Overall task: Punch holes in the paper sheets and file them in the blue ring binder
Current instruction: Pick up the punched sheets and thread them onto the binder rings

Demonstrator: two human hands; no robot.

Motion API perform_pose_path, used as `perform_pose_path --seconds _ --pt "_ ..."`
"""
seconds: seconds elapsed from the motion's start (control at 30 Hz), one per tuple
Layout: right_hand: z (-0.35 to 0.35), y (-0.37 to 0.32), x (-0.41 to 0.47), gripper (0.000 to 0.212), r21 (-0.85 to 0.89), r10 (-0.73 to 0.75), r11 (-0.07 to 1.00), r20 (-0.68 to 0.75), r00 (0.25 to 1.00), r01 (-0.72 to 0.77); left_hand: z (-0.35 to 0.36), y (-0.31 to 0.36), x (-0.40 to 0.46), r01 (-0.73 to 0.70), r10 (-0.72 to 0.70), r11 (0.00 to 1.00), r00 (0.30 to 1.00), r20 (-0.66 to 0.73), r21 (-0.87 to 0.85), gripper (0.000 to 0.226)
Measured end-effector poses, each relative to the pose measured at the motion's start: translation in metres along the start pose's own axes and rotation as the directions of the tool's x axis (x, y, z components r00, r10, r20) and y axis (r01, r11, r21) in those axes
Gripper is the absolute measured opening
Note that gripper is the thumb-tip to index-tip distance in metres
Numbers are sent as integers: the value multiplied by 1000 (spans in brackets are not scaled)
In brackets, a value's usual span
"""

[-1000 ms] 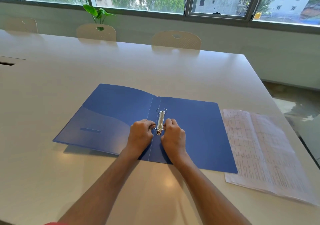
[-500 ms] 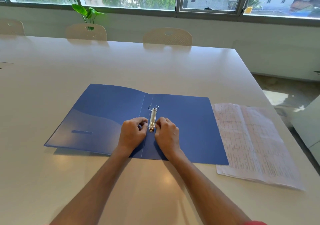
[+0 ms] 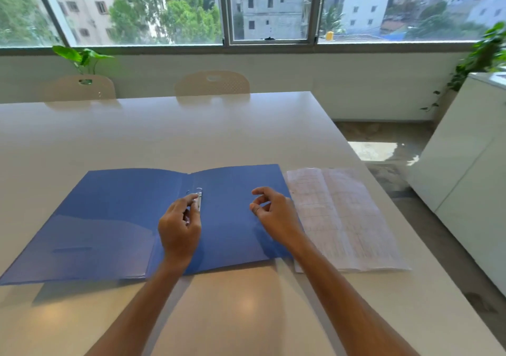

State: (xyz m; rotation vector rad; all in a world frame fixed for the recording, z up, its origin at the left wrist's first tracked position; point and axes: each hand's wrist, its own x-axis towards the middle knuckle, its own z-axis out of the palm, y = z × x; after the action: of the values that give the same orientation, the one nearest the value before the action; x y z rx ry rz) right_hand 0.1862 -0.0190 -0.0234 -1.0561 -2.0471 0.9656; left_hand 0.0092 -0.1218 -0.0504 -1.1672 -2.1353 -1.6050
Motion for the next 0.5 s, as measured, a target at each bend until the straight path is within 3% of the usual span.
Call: perform_pose_path --seconds 0.23,0.37,0.5 --pt "-86 57 -14 37 -352 127 912 -248 960 -211 67 60 7 -140 163 985 947 278 -101 18" --pt "-115 82 -37 51 -583 205 728 -316 926 -360 113 82 15 -190 181 981 819 544 -41 30" --pt "-127 101 -58 58 -647 304 600 -359 882 -470 155 102 25 -268 161 963 678 717 37 47"
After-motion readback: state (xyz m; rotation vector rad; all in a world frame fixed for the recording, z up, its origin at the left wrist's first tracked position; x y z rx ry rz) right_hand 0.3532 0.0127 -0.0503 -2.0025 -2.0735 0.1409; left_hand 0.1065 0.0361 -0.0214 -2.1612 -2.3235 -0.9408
